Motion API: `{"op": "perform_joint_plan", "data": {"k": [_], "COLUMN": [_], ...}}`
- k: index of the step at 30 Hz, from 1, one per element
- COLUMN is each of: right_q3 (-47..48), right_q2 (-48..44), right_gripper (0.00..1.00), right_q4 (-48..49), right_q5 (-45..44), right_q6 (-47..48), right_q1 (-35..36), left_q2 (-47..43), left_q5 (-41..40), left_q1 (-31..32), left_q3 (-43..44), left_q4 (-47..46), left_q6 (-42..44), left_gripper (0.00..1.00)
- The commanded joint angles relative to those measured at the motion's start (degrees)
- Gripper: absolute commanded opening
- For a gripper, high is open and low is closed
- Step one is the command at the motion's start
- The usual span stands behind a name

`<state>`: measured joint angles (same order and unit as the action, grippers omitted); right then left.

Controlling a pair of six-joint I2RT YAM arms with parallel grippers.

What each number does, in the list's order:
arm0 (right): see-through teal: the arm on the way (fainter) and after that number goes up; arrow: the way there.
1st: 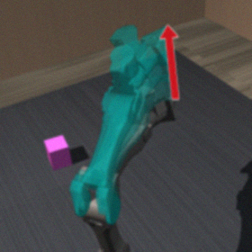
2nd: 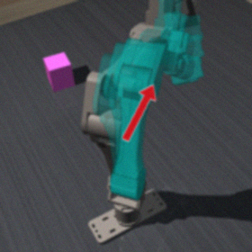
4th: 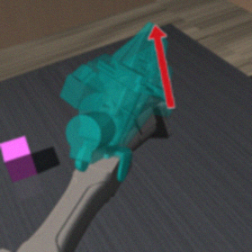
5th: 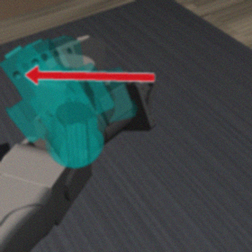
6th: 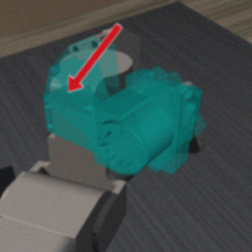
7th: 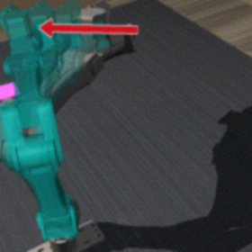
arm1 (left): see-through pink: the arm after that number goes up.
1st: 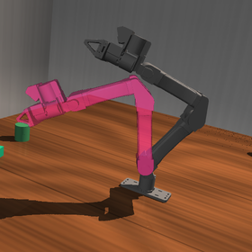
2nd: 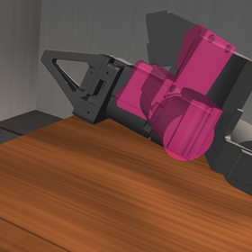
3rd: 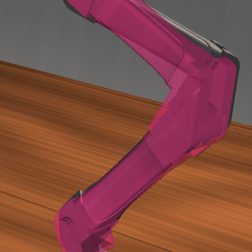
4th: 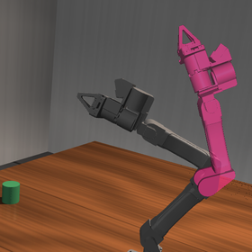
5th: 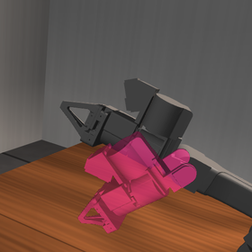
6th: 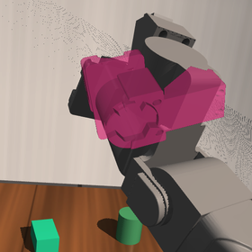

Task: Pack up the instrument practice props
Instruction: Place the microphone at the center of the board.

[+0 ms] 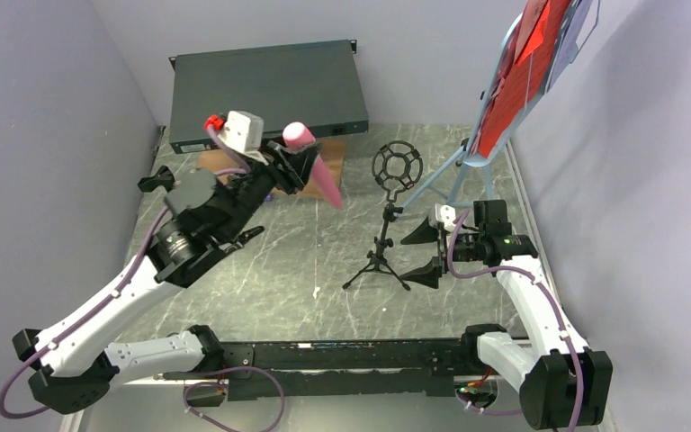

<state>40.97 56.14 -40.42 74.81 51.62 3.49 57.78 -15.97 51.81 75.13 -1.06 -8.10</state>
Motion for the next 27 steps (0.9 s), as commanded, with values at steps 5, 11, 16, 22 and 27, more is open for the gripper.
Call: {"op": "perform_joint_plan", "data": {"k": [5,11,16,22,27], "right_q3": [0.16,0.34,0.36,0.27,0.25], "right_q2": [-0.15,-0.41,-0.42,-0.32,-0.22], "right_gripper": [0.90,0.90,0.90,0.90,0.90], "right_q4": [1.37,0.96,0.79,0.87,1.06], "right_q5": [0.54,0.42,0.52,0.47,0.37], "right_q6": [1.11,1.60,1.80,1.74,1.65], "right_q1": [0.23,0.29,0.36,0.35,0.45], "left_q2": [0.40,-0.73,-3.36,-5.21,-0.57], "left_q5": [4.05,11.82,4.02,-6.13,-7.19], "left_q1": [-17.06,-30.46,-33.86,-37.48,-42.33], "left_q3": [-11.05,-24.75,-33.89,-41.89,-43.71], "left_q4": [9.28,4.20,4.09,2.10,-2.92], "left_q6": [-27.47,-44.60,-53.55,-61.30,-65.47], "left_gripper": [0.00,0.00,0.00,0.00,0.00]}}
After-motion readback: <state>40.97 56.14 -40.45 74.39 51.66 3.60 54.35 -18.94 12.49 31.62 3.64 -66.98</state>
